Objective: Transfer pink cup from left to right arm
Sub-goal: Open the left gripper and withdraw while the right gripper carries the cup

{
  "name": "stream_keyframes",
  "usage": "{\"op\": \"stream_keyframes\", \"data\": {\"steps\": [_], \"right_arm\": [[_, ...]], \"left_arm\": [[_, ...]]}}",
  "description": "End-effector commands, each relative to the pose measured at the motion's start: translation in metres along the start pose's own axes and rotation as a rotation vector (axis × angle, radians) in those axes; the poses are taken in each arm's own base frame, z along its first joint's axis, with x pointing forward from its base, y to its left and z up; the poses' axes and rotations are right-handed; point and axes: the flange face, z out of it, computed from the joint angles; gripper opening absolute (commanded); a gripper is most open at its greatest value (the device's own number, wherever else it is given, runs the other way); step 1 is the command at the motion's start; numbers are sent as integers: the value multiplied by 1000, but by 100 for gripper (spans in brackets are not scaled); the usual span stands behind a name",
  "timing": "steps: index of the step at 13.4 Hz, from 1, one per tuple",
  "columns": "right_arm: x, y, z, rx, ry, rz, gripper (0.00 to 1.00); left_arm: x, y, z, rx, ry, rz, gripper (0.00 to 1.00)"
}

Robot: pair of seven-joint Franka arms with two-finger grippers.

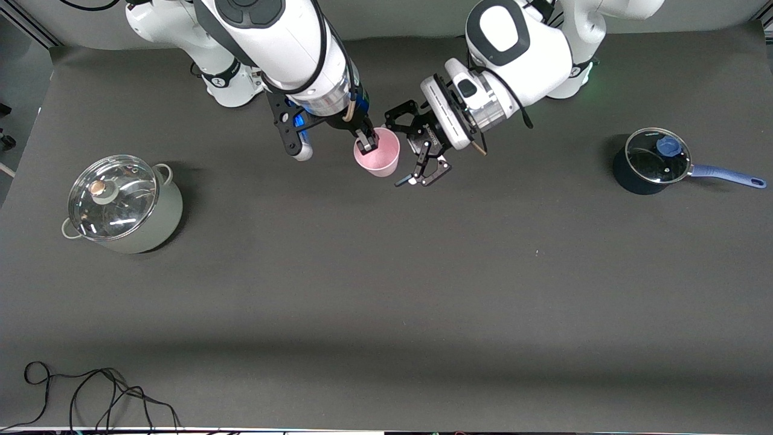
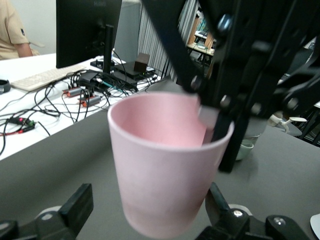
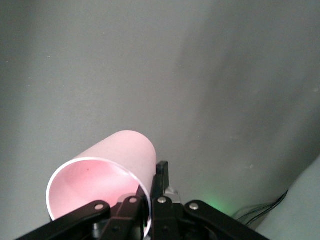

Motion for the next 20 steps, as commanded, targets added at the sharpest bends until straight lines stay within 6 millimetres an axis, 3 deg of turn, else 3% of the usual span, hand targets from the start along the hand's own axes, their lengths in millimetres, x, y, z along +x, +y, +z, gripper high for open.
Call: {"op": "stream_keyframes", "data": {"steps": [1, 4, 6, 9, 11, 14, 16, 20], "right_arm": [[13, 1, -21, 24, 17, -96, 0], [58, -2, -54, 62, 31, -258, 0], [79, 2, -68, 52, 82, -399, 0], [136, 7, -95, 24, 98, -563, 0], [174, 9, -105, -15, 134, -700, 0], [235, 13, -113, -103, 178, -895, 0], [278, 14, -108, -172, 199, -992, 0], [344, 13, -88, -254, 210, -1088, 0]], "left_arm": [[-26, -15, 15, 0, -41, -39, 99], [-36, -59, 7, -25, -30, -97, 99], [-46, -108, -10, -106, 0, -161, 99], [-73, -172, -44, -265, -17, -227, 99], [-79, -200, -73, -365, -157, -306, 99], [-80, -223, -116, -436, -357, -418, 99], [-73, -233, -148, -440, -545, -498, 99], [-58, -250, -206, -229, -933, -686, 99]]}}
